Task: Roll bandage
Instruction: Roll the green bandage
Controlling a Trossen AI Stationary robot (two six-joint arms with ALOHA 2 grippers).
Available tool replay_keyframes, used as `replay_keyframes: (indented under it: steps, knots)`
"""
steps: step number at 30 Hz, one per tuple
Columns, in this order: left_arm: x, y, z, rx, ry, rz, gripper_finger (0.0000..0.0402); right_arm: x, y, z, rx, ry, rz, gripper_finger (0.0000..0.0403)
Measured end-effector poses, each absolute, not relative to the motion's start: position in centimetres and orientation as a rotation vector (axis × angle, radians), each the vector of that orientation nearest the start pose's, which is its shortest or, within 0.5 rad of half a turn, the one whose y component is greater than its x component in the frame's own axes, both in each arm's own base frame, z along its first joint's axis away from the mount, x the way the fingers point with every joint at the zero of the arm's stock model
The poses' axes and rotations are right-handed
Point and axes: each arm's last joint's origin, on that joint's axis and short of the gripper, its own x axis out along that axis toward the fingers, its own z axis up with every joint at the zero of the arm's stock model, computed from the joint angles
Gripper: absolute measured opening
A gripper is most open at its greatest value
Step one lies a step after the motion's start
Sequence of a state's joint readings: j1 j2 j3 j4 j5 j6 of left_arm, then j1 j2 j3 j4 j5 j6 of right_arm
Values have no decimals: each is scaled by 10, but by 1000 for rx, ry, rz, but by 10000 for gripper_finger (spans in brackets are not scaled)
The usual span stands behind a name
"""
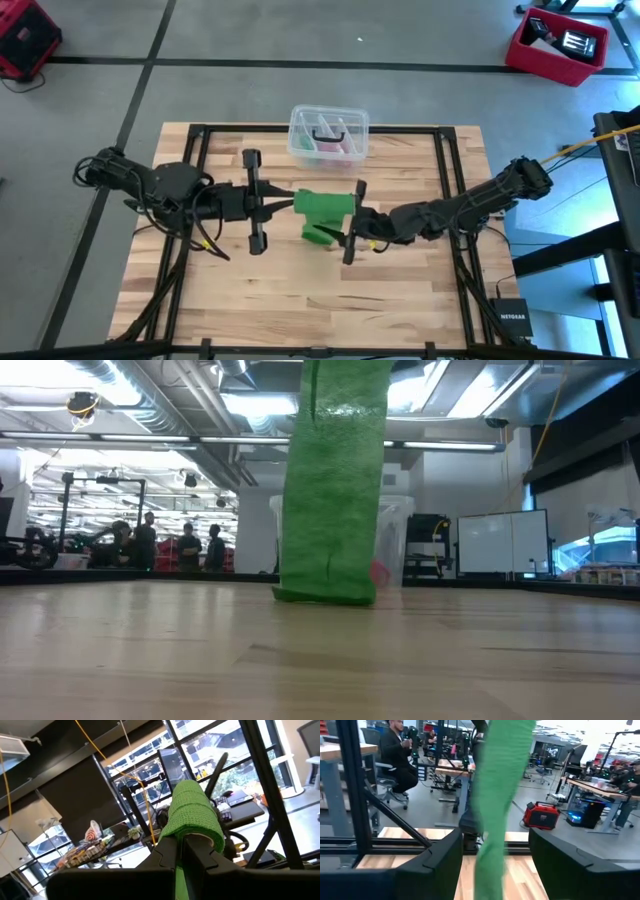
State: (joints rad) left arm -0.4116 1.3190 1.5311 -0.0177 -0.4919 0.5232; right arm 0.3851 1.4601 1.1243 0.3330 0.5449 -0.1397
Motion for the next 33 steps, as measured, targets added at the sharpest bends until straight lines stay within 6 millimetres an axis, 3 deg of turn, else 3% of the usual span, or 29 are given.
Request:
replay_keyframes:
  steps: [7, 10, 15, 24, 33]
  knots:
    - [255, -96, 488, 439, -150, 124, 2, 315, 111, 338, -150, 50, -195, 206]
    - [255, -96, 488, 438, -152, 125, 2, 315, 111, 337, -170, 62, -192, 150]
    - [255, -96, 488, 458, -154, 133, 2, 313, 117, 334, -259, 92, -124, 18]
    - [247, -92, 494, 434, -173, 150, 2, 286, 162, 336, -361, 97, -84, 7]
    - [252, -80, 496, 470, -171, 225, 2, 280, 175, 334, -321, 93, -43, 3]
